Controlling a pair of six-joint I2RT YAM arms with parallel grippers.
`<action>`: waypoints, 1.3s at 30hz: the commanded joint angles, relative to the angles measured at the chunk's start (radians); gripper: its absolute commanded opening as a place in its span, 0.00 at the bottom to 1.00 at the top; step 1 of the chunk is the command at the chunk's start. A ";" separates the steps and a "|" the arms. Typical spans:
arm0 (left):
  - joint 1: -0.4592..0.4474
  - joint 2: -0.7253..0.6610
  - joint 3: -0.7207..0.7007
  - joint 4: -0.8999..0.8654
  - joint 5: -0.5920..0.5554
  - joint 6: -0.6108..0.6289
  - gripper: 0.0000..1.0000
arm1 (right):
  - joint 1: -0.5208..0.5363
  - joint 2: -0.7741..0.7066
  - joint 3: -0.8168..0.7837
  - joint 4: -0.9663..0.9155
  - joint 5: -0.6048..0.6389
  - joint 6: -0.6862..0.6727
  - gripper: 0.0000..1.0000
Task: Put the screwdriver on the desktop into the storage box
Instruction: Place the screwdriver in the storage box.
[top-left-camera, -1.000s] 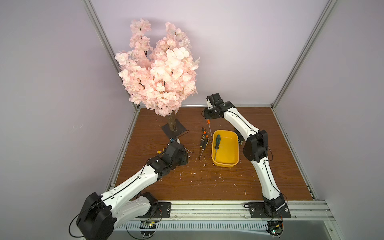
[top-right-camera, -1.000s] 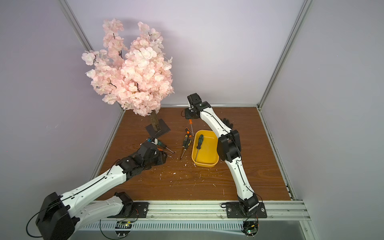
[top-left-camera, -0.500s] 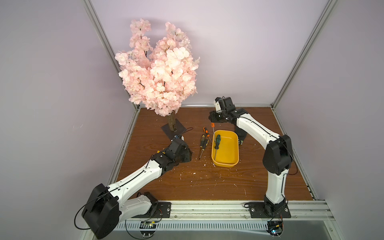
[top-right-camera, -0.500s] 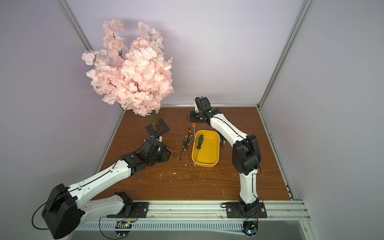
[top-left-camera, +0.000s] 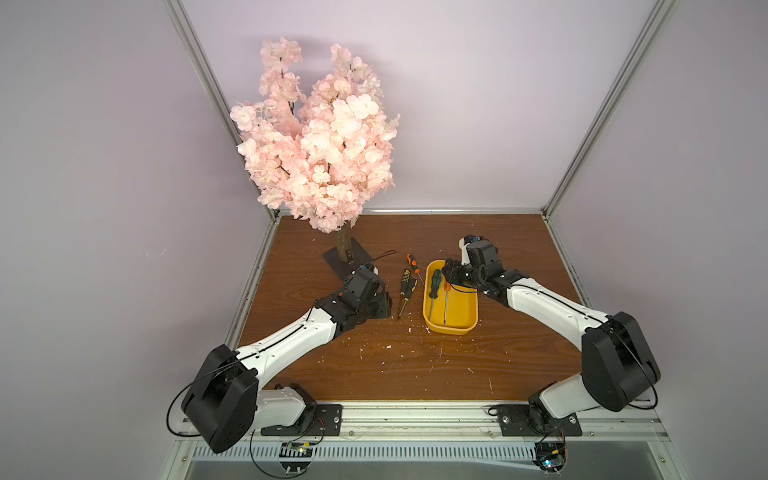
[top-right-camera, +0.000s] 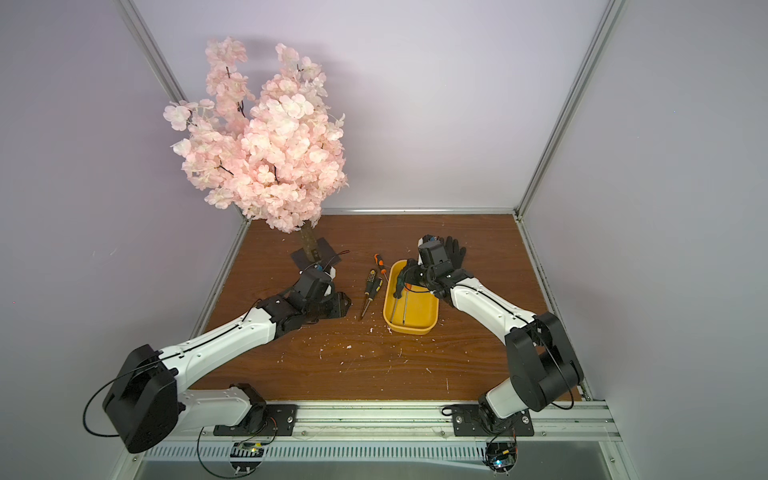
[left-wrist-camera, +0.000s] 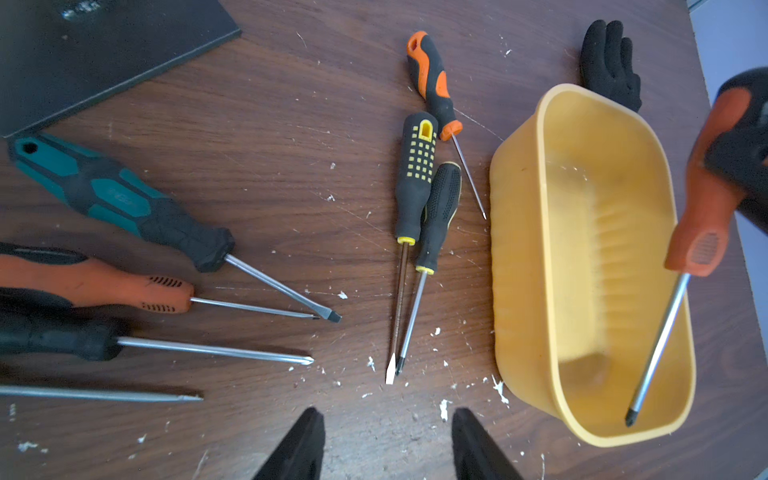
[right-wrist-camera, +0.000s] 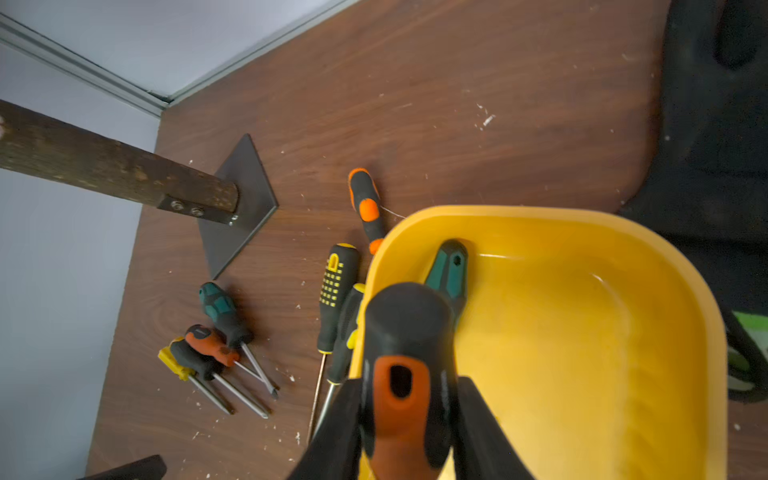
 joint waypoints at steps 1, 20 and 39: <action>-0.009 0.008 0.020 0.012 0.017 0.014 0.53 | -0.009 -0.020 -0.013 0.124 0.044 0.057 0.24; -0.009 -0.079 -0.045 0.003 -0.017 -0.021 0.53 | -0.038 0.123 -0.024 0.166 0.042 0.090 0.24; -0.009 -0.101 -0.069 0.003 -0.028 -0.027 0.53 | -0.038 0.196 0.016 0.149 0.003 0.084 0.42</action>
